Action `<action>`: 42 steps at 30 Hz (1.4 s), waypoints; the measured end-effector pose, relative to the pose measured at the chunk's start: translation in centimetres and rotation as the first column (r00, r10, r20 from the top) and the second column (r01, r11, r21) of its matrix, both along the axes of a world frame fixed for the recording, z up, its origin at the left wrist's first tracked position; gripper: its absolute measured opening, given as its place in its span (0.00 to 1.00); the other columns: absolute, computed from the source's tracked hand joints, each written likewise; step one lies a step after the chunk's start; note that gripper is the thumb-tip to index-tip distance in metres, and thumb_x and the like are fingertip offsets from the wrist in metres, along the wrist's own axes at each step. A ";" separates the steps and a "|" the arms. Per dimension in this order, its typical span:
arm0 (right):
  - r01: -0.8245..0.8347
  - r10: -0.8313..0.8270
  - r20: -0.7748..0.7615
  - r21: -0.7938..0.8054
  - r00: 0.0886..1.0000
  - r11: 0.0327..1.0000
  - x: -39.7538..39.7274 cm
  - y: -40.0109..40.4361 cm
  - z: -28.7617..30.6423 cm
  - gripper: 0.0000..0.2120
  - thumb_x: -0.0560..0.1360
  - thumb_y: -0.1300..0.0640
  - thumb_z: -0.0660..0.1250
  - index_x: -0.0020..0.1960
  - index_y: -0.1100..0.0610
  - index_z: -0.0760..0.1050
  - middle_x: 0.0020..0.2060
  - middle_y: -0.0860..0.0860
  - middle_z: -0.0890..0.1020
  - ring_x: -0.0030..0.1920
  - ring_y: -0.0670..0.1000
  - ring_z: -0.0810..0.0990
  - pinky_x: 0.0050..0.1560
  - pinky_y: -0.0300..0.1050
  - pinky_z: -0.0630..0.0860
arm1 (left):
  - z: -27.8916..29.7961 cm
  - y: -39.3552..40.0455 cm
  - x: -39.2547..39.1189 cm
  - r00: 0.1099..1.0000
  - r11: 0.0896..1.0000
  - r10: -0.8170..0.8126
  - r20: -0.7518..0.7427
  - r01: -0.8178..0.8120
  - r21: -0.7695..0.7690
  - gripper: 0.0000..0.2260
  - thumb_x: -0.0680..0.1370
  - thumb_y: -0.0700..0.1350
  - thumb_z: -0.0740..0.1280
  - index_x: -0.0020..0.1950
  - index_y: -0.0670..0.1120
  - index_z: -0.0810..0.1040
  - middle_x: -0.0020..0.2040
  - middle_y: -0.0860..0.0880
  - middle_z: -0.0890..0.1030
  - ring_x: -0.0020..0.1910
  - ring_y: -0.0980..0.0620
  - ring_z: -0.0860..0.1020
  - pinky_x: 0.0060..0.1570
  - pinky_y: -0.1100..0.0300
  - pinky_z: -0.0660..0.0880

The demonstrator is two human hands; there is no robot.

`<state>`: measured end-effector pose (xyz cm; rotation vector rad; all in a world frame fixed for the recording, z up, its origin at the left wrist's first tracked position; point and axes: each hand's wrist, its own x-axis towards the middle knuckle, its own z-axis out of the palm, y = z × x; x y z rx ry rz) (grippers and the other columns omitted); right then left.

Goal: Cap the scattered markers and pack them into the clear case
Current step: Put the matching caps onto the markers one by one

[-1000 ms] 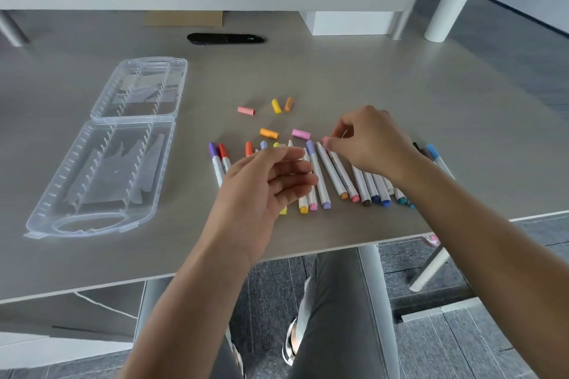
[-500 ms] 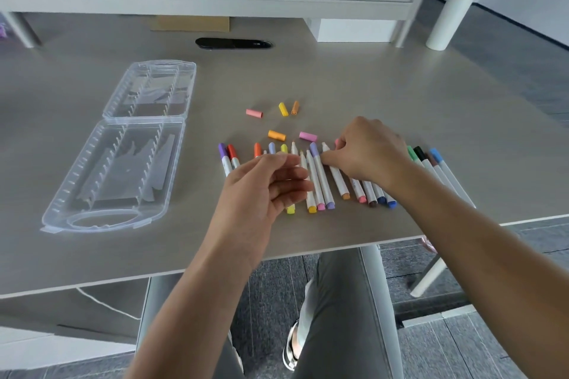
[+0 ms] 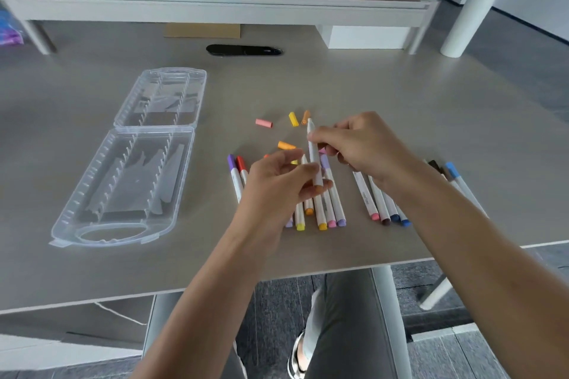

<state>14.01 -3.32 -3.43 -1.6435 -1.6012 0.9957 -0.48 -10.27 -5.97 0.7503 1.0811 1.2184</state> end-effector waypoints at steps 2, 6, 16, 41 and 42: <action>-0.037 0.036 0.033 0.008 0.999 0.999 -0.4 0.4 -0.1 0.16 0.75 0.51 0.75 0.32 0.56 0.82 0.22 0.44 0.77 0.21 0.40 0.71 0.26 0.33 0.67 | 0.1 0.5 -0.1 0.997 1.000 -0.008 0.072 0.008 -0.005 0.14 0.80 0.31 0.65 0.66 0.34 0.74 0.49 0.33 0.84 0.46 0.36 0.86 0.49 0.52 0.84; 0.001 -0.004 0.066 0.051 0.998 0.999 -0.3 2.2 -0.4 0.13 0.79 0.52 0.72 0.40 0.60 0.85 0.32 0.52 0.83 0.21 0.38 0.72 0.28 0.33 0.68 | 0.2 1.2 -0.8 0.983 0.999 0.017 0.185 -0.008 -0.048 0.14 0.80 0.29 0.62 0.66 0.33 0.73 0.47 0.35 0.83 0.45 0.37 0.86 0.44 0.56 0.83; -0.037 -0.020 0.423 0.126 0.906 0.991 -0.7 8.7 -2.3 0.22 0.74 0.46 0.77 0.54 0.66 0.83 0.51 0.62 0.86 0.55 0.63 0.82 0.59 0.60 0.80 | 0.5 3.2 -2.2 0.936 0.984 0.118 0.332 -0.065 -0.165 0.10 0.81 0.29 0.58 0.58 0.32 0.77 0.44 0.37 0.83 0.39 0.42 0.85 0.40 0.55 0.84; -0.063 0.058 0.039 0.146 0.998 0.987 -1.1 9.7 -2.9 0.06 0.73 0.54 0.75 0.48 0.54 0.81 0.38 0.50 0.86 0.35 0.46 0.83 0.39 0.44 0.80 | 0.1 3.1 -3.5 0.941 0.991 0.101 0.323 -0.065 -0.120 0.10 0.82 0.32 0.59 0.60 0.34 0.77 0.43 0.39 0.83 0.38 0.44 0.84 0.40 0.55 0.84; -0.060 0.063 -0.026 0.100 0.998 0.993 -1.1 9.4 -2.7 0.03 0.76 0.57 0.71 0.49 0.54 0.82 0.38 0.50 0.86 0.33 0.44 0.81 0.37 0.41 0.78 | 0.1 3.0 -3.5 0.944 0.992 0.093 0.317 -0.059 -0.115 0.11 0.82 0.32 0.59 0.61 0.34 0.77 0.43 0.39 0.83 0.38 0.44 0.83 0.39 0.56 0.83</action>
